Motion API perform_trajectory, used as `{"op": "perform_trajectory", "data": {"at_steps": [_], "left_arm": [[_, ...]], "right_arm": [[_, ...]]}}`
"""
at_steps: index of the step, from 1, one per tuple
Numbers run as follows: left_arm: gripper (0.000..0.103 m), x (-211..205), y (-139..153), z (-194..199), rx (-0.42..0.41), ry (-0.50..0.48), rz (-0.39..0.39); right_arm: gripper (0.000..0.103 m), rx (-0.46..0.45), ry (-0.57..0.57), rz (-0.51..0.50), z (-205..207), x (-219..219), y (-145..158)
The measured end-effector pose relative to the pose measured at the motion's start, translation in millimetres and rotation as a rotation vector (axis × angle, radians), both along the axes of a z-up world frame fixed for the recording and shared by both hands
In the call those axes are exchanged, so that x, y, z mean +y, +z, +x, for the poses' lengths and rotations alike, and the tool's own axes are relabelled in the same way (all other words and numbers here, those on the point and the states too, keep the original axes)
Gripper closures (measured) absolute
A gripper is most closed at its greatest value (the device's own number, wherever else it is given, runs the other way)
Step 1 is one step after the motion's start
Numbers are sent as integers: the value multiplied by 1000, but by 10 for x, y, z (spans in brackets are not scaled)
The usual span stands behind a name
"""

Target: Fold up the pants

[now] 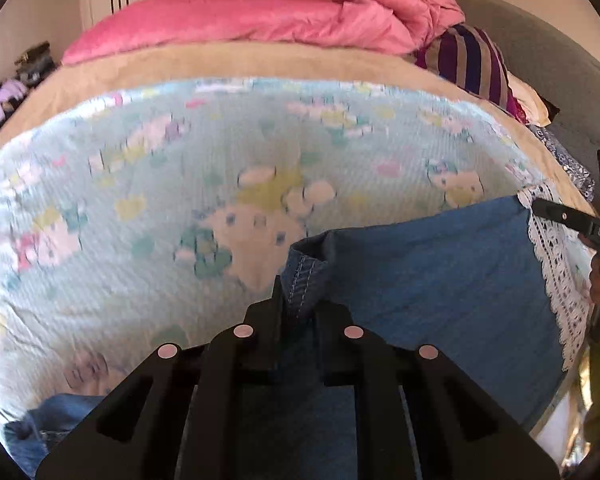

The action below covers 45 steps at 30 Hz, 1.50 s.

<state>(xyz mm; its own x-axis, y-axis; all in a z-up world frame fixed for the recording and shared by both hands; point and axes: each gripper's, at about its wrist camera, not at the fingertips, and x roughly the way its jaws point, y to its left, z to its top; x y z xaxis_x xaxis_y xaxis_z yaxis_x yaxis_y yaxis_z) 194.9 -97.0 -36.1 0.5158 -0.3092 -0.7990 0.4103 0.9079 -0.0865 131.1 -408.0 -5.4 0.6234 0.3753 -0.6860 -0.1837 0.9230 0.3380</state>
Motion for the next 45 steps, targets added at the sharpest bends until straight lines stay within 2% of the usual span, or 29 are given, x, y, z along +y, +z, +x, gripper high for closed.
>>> {"op": "perform_trajectory", "data": {"at_steps": [2, 5, 7, 9, 10, 11, 12, 17, 19, 21, 23, 24, 25, 27, 31, 33, 34, 38, 41, 45], "left_arm": [[91, -68, -41, 63, -11, 2, 17], [91, -81, -225, 158, 27, 25, 25], [87, -64, -362, 183, 38, 30, 14], [85, -35, -410, 175, 27, 26, -4], [83, 1, -406, 163, 23, 23, -20], [81, 31, -392, 155, 24, 26, -29], [75, 71, -369, 142, 25, 34, -34], [72, 441, -90, -180, -34, 74, -71], [68, 592, 10, -420, -78, 86, -41], [66, 718, 52, -604, -80, 107, -22], [66, 871, 73, -842, -75, 112, -35], [65, 911, 72, -920, -78, 122, -25], [56, 966, 57, -1010, -79, 136, 2], [48, 1069, 15, -1119, -80, 170, 54], [48, 1229, -110, -1226, -56, 203, 90], [48, 1318, -198, -1214, -31, 223, 86], [48, 1339, -218, -1209, -24, 230, 71], [48, 1388, -219, -1217, -32, 239, 56], [48, 1423, -209, -1224, -35, 249, 46], [48, 1425, -239, -1220, -34, 248, 41]], "right_arm": [[88, 24, -13, -51, 135, 4, -92], [86, 106, -26, -97, 336, 27, -383], [84, 122, -31, -115, 371, 32, -524], [78, 113, -49, -107, 350, 4, -516], [72, 107, -63, -108, 326, -28, -484], [62, 100, -88, -104, 277, -78, -438], [59, 92, -107, -93, 220, -135, -379], [55, 46, -152, 42, -387, -416, -119], [54, 63, -156, 77, -651, -475, -120], [54, 97, -151, 112, -866, -477, -161], [54, 135, -141, 148, -1033, -444, -245], [54, 151, -139, 150, -1067, -425, -280], [54, 170, -143, 141, -1104, -388, -331], [54, 188, -145, 137, -1133, -319, -398], [53, 204, -135, 148, -1160, -236, -482], [58, 214, -97, 128, -1132, -93, -497], [75, 218, -75, 109, -1126, -19, -499], [92, 184, -86, 31, -1189, 52, -367], [93, 164, -102, -46, -1290, 77, -235], [89, 217, -128, -137, -1259, 146, -390]]}}
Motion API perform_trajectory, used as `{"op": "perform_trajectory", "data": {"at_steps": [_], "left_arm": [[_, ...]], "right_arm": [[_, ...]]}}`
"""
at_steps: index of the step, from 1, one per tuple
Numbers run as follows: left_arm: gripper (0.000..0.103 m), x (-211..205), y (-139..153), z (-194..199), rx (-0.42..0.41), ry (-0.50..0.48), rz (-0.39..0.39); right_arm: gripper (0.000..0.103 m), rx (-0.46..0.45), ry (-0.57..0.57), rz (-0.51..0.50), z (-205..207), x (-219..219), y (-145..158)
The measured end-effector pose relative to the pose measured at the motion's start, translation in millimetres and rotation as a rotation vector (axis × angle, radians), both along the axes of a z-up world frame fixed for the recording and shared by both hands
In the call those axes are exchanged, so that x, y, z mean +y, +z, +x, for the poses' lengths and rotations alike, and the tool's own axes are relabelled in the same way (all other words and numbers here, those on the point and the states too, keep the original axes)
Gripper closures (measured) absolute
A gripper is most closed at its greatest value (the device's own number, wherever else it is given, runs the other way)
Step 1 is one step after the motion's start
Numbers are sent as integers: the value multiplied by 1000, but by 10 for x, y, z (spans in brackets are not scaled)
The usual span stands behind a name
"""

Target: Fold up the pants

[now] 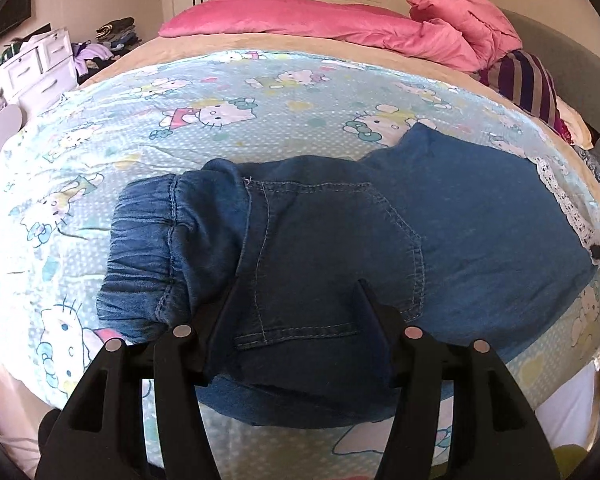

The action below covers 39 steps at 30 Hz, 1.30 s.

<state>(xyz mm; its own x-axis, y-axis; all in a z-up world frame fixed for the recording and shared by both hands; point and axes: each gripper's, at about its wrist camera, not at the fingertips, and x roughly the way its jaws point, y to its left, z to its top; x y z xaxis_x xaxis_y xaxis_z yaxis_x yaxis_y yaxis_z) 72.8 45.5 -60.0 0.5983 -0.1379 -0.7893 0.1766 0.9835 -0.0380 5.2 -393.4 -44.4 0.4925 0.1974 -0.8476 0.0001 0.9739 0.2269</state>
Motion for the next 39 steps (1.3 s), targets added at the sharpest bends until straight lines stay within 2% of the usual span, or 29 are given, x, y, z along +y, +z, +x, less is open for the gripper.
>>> {"op": "perform_trajectory", "data": {"at_steps": [3, 5, 8, 10, 12, 16, 18, 20, 22, 24, 26, 28, 32, 34, 35, 36, 39], "left_arm": [[47, 1, -18, -16, -3, -3, -6], [48, 38, -20, -25, -4, 0, -31], [48, 56, 32, -62, -7, 6, -44], [45, 62, 111, -115, -21, 13, -47], [38, 75, 207, -170, -41, 25, -48], [37, 5, 387, -239, -87, 25, -41], [36, -187, 401, -217, -80, -28, -56], [34, -394, 400, -172, -75, -78, -40], [26, -600, 404, -110, -82, -120, -20], [25, -822, 376, -10, -79, -173, -2], [25, -946, 294, 83, -59, -194, 9], [20, -1024, 161, 200, -20, -196, 24], [17, -916, -65, 331, 31, -140, 59], [15, -704, -124, 347, 41, -97, 30], [15, -618, -130, 348, 42, -84, 7], [15, -499, -129, 334, 38, -67, -25], [16, -357, -130, 292, 26, -55, -43]], "right_arm": [[83, 4, -17, 7, 2, -39, 12], [69, -4, -31, -14, -42, -71, 95], [63, -67, -37, -63, -153, -70, 310], [54, -121, -27, -82, -190, -31, 452], [49, -178, -3, -104, -210, 85, 578], [43, -256, 112, -105, -127, 510, 665], [41, -270, 168, -122, -47, 735, 642], [40, -268, 206, -125, 37, 934, 591], [39, -254, 249, -114, 136, 1132, 507], [38, -248, 275, -138, 182, 1297, 436], [35, -232, 288, -137, 264, 1417, 348], [34, -212, 284, -134, 306, 1465, 255], [33, -151, 258, -181, 397, 1496, 55], [31, -118, 214, -218, 414, 1413, -33], [26, -113, 197, -218, 400, 1358, -50], [25, -107, 171, -205, 387, 1274, -62], [23, -100, 125, -180, 332, 1120, -91]]}}
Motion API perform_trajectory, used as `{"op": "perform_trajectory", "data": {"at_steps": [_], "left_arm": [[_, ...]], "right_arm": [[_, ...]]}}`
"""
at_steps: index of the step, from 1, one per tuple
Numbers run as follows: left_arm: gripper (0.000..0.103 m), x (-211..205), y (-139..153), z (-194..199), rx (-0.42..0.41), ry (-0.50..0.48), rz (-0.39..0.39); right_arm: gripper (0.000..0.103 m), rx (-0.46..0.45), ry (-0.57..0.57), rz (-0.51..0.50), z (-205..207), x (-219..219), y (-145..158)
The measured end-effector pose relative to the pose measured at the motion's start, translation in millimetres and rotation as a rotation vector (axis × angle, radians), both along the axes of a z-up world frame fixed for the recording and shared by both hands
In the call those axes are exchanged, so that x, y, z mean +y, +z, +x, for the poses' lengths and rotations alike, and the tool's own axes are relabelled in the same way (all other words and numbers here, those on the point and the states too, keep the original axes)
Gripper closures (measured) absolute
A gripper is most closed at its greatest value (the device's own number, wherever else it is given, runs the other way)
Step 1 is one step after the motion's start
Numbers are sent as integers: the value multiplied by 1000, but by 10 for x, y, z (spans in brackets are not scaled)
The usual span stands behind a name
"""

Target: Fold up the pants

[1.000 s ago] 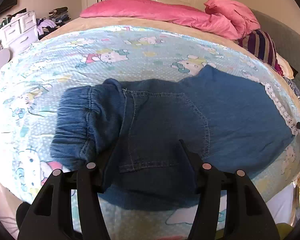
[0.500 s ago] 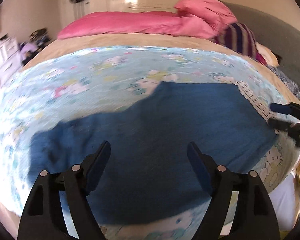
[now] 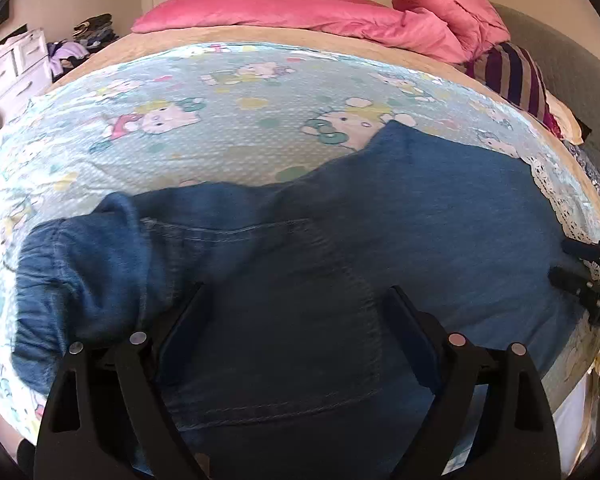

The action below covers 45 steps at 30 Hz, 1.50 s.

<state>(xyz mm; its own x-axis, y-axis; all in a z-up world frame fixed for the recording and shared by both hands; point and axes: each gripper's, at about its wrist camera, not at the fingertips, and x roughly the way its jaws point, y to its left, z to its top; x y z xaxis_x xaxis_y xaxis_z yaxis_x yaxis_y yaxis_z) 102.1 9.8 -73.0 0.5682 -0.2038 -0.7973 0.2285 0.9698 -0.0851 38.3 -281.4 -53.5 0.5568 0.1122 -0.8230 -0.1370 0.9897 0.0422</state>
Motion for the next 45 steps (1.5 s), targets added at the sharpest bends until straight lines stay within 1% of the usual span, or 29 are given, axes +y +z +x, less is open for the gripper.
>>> {"op": "perform_trajectory", "data": {"at_steps": [2, 4, 6, 7, 9, 12, 14, 16, 17, 18, 24, 30, 36, 38, 45], "left_arm": [[16, -11, -11, -40, -15, -5, 18], [16, -41, -15, -70, -27, -2, 45], [15, -37, 31, -113, -32, 10, 52], [14, -42, 70, -128, -37, 12, 53], [10, -22, 146, -208, -49, 12, 38], [9, 14, 244, -285, -60, 11, 14], [8, 32, 323, -329, -70, 12, 1], [8, 30, 391, -365, -81, 15, -7], [7, 33, 427, -385, -86, 15, -15], [5, 23, 448, -401, -88, 15, -19], [5, -54, 656, -527, -124, -8, -30], [4, -239, 839, -594, -151, -62, -37], [5, -516, 934, -500, -153, -122, -30], [5, -616, 951, -449, -150, -141, -27], [5, -1024, 983, -246, -148, -217, -11]], "right_arm": [[23, 2, -5, 12, -6, -23, -22], [22, 1, -9, -2, -9, 10, -29], [21, -1, -14, -1, -8, 20, -16], [21, -6, -15, 8, -11, 13, 2], [21, -25, -16, 41, -48, -20, 72], [21, -63, -7, 74, -127, -47, 219], [18, -89, -2, 69, -172, -46, 324], [16, -111, -4, 70, -207, -63, 416], [16, -123, -6, 73, -228, -77, 469], [16, -132, -8, 75, -243, -91, 502], [15, -186, -39, 69, -365, -249, 705], [14, -214, -97, 69, -466, -498, 809], [13, -233, -149, 68, -555, -699, 843], [12, -231, -167, 71, -575, -758, 831], [11, -202, -201, 84, -575, -907, 703]]}}
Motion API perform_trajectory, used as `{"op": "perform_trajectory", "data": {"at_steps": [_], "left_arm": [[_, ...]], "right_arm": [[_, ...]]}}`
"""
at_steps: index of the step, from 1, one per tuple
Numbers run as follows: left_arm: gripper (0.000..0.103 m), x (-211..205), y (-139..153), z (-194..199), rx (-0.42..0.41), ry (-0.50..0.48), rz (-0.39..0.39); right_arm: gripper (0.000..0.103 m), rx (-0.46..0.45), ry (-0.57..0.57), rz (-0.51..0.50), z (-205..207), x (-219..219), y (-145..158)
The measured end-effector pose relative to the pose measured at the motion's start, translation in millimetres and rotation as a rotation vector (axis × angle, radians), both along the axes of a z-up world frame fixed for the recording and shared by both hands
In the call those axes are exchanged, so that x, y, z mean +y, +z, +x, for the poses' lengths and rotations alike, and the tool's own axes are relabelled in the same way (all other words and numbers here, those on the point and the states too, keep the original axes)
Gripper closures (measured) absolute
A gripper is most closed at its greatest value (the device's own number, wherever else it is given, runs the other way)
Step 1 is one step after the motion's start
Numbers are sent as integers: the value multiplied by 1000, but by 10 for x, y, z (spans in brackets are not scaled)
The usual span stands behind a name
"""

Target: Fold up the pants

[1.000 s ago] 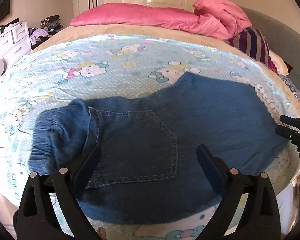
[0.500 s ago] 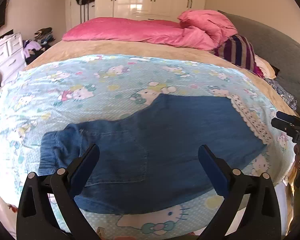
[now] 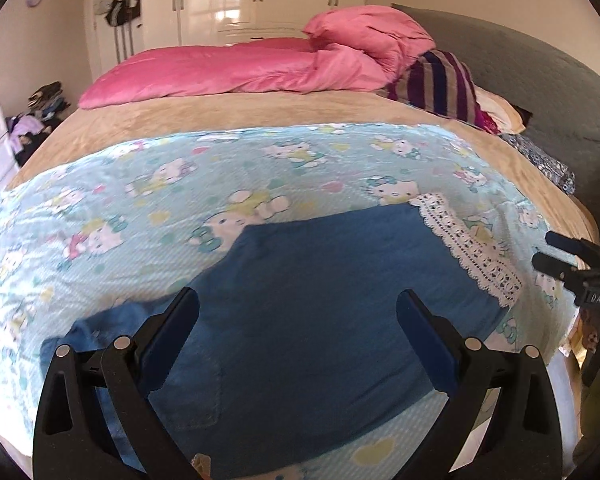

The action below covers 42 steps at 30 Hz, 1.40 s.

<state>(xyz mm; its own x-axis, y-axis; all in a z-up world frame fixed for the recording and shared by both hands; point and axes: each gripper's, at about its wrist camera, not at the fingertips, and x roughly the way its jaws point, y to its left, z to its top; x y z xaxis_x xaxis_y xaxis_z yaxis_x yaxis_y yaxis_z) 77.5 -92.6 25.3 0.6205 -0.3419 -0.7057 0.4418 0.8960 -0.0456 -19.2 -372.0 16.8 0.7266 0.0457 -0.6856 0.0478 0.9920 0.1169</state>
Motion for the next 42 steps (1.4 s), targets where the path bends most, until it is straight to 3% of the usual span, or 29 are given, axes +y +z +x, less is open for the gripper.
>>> {"op": "perform_trajectory", "data": {"at_steps": [12, 22, 28, 36, 40, 42], "left_arm": [[4, -728, -189, 415, 37, -153, 59], [4, -1195, -349, 848, 52, -214, 141], [5, -1356, -508, 1124, 91, -211, 132], [5, -1599, -739, 1379, 117, -289, 130], [6, -1699, -894, 1465, 156, -315, 115], [8, -1735, -960, 1476, 164, -333, 109]], "right_arm": [[11, 91, -15, 69, 102, -78, -400], [11, 122, -30, 117, 134, -122, -567], [11, 125, -48, 174, 151, -172, -674], [11, 110, -45, 212, 179, -202, -733], [25, 92, -35, 243, 186, -184, -741], [27, 94, -24, 239, 194, -165, -751]]}}
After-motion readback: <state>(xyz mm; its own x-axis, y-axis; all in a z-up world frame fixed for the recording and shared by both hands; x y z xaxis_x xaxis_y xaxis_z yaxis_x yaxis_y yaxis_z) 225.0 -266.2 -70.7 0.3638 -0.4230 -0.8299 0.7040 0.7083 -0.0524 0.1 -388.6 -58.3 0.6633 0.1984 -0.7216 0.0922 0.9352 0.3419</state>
